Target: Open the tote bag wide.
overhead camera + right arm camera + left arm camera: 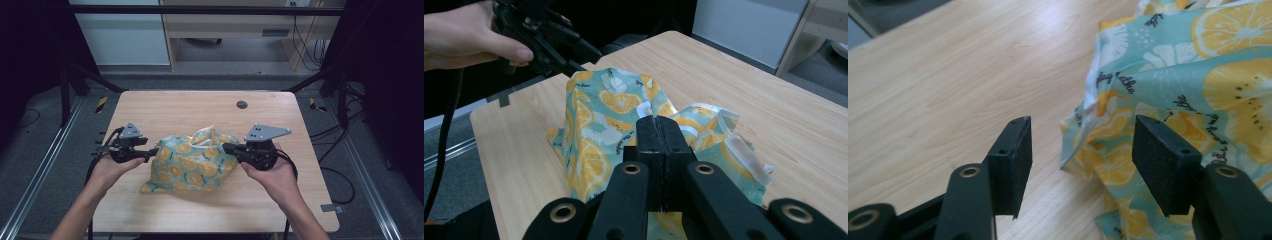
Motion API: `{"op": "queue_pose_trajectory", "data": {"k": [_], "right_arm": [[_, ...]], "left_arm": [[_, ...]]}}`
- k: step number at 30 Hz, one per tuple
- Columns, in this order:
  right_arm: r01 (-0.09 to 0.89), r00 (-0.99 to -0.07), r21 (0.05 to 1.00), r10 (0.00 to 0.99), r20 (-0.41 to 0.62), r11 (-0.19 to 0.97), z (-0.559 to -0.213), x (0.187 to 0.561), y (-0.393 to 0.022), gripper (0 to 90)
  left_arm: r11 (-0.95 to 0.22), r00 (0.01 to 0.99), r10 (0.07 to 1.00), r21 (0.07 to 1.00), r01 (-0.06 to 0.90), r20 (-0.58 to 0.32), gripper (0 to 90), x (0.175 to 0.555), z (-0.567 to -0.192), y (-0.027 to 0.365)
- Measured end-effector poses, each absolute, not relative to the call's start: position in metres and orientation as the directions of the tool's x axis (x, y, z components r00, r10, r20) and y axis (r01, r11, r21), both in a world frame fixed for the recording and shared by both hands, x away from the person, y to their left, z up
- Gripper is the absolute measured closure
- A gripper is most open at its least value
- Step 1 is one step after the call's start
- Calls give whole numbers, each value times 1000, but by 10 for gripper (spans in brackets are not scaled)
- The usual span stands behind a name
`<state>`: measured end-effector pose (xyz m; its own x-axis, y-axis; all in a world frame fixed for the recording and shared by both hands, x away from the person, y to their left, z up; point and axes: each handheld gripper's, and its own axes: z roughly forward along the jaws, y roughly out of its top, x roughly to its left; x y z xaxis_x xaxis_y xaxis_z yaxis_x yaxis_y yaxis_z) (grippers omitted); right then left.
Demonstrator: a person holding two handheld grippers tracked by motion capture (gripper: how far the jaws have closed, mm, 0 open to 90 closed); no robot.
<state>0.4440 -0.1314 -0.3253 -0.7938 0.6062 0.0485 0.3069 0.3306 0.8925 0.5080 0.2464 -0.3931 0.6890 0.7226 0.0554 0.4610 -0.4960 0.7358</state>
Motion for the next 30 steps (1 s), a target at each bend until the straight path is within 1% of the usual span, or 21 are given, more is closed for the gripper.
{"op": "queue_pose_trajectory", "data": {"k": [5,9,10,11,12,13,15,17,23,24,26,30], "right_arm": [[313,-791,891,610,53,329,-327,446,-132,899],[319,-788,891,613,60,323,-328,448,-134,899],[321,-787,891,615,61,323,-328,448,-134,899],[318,-786,892,616,58,322,-327,448,-135,899],[318,-786,892,616,58,322,-327,448,-135,899],[319,-784,892,618,58,320,-327,449,-135,899],[317,-782,894,620,57,318,-326,449,-137,899],[316,-778,896,626,56,313,-325,450,-138,899],[313,-762,901,645,50,300,-324,448,-148,899],[314,-755,905,653,55,287,-324,445,-152,899],[310,-756,907,652,54,285,-324,444,-154,899],[297,-753,914,656,47,276,-327,434,-160,899]], "left_arm": [[-522,702,710,709,474,54,406,519,-403,238],[-514,724,689,710,482,8,474,526,-409,230],[-522,733,680,708,476,8,523,526,-409,228],[-514,726,687,713,476,11,638,526,-409,226],[-514,726,687,713,476,11,703,526,-409,226],[-496,716,698,722,483,1,703,526,-407,227],[-475,706,708,737,481,-4,816,525,-404,231],[-441,699,715,759,479,-26,875,522,-402,234],[-406,701,712,801,439,-24,888,501,-389,244],[-394,708,705,817,420,-24,888,491,-384,247],[-391,714,699,824,410,-23,888,485,-381,249],[-379,735,678,850,364,-13,888,462,-373,251]]}}
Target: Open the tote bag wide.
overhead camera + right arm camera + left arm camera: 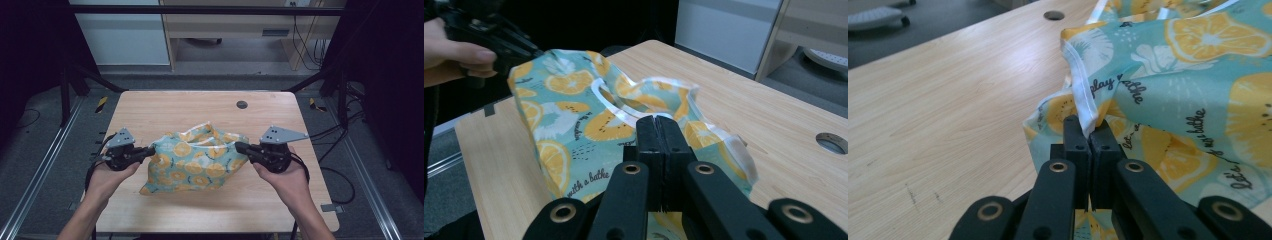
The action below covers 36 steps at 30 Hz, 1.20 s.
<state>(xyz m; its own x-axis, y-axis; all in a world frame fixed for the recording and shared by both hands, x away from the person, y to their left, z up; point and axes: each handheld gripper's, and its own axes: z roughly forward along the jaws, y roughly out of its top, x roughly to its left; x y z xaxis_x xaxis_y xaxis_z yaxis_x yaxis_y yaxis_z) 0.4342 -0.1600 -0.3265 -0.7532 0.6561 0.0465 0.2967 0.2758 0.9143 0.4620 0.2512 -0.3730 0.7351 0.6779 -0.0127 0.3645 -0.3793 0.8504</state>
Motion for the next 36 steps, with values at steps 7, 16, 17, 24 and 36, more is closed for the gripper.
{"op": "queue_pose_trajectory", "data": {"k": [7,16,17,24,36], "right_arm": [[299,-754,915,654,53,271,-341,410,-169,899],[357,-749,883,658,76,305,-381,391,-175,895],[368,-747,877,660,81,308,-387,392,-176,895],[399,-735,852,674,76,339,-411,396,-178,889],[424,-724,832,686,73,358,-448,406,-173,806]], "left_arm": [[-353,762,647,878,324,-21,888,429,-374,256],[-414,794,608,847,333,-15,889,408,-408,248],[-422,797,604,844,331,-10,889,407,-411,247],[-455,799,601,824,337,5,888,404,-432,240],[-457,789,614,806,377,-21,886,403,-460,238]]}}
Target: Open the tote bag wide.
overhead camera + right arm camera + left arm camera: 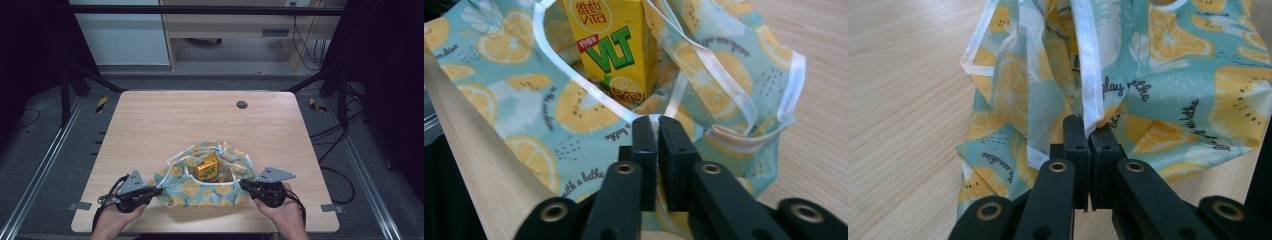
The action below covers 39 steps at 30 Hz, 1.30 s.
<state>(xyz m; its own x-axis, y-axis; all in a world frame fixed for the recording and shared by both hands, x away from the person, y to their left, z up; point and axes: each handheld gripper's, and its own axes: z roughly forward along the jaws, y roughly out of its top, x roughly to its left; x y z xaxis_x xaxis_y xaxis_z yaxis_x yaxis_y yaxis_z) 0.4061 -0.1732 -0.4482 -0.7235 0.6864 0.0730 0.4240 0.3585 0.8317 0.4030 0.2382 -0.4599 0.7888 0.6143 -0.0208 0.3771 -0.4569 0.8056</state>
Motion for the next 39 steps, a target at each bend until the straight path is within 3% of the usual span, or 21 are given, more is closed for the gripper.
{"op": "queue_pose_trajectory", "data": {"k": [3,6,16,20,24,26,33,39], "right_arm": [[395,-730,848,681,56,354,-435,408,-168,668],[363,-738,862,674,33,354,-415,415,-158,593],[353,-748,851,663,8,389,-393,454,-114,523],[373,-750,841,662,25,391,-395,466,-102,577],[378,-759,833,650,29,404,-396,474,-96,837],[377,-757,835,653,28,401,-395,474,-96,899],[318,-783,874,622,24,367,-384,451,-109,900],[326,-807,874,588,60,359,-399,418,-128,900]], "left_arm": [[-455,788,616,807,376,-20,885,403,-460,238],[-455,790,613,812,367,-13,885,402,-459,236],[-466,799,601,813,350,0,885,401,-459,235],[-468,802,597,813,347,2,885,401,-458,235],[-466,801,599,814,347,2,885,401,-458,236],[-463,801,599,817,345,2,885,401,-458,236],[-485,801,598,805,341,21,885,400,-459,236],[-518,805,591,785,339,43,881,400,-463,233]]}}
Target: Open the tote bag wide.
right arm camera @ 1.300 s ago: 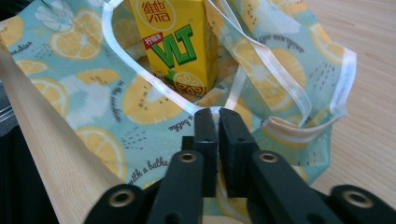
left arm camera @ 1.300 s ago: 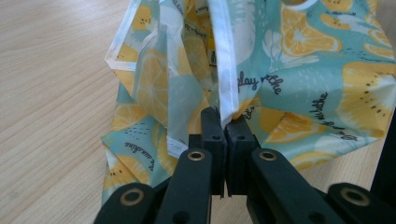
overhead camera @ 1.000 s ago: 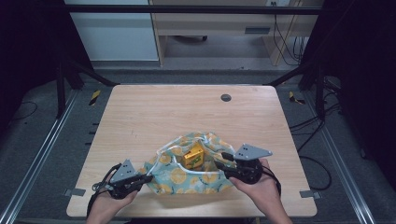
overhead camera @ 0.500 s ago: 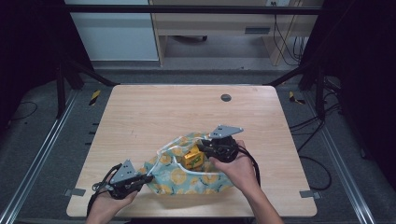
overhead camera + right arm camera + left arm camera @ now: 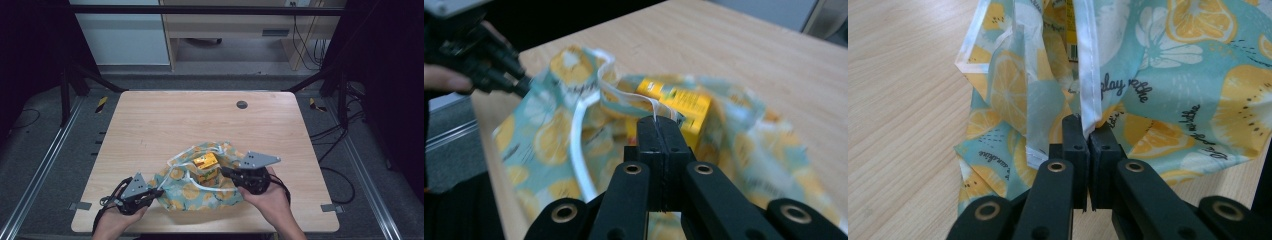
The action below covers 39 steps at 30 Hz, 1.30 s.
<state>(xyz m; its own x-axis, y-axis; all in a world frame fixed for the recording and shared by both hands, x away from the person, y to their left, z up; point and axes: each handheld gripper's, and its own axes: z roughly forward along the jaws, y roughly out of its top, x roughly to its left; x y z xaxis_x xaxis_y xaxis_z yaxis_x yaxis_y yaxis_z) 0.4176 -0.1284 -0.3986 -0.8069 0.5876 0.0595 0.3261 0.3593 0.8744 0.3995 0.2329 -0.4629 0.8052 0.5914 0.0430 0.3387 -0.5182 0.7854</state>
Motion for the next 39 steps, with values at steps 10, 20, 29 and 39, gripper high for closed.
{"op": "queue_pose_trajectory", "data": {"k": [10,20,29,39], "right_arm": [[393,-796,835,597,98,386,-438,405,-141,900],[443,-789,793,602,123,419,-461,402,-142,900],[468,-791,762,597,135,448,-476,399,-139,900],[450,-794,761,599,102,468,-472,400,-138,883]], "left_arm": [[-531,794,606,767,360,47,871,401,-468,234],[-541,776,628,748,384,56,876,403,-472,238],[-518,776,630,758,396,25,835,406,-473,243],[-524,763,641,771,361,78,632,396,-455,263]]}}
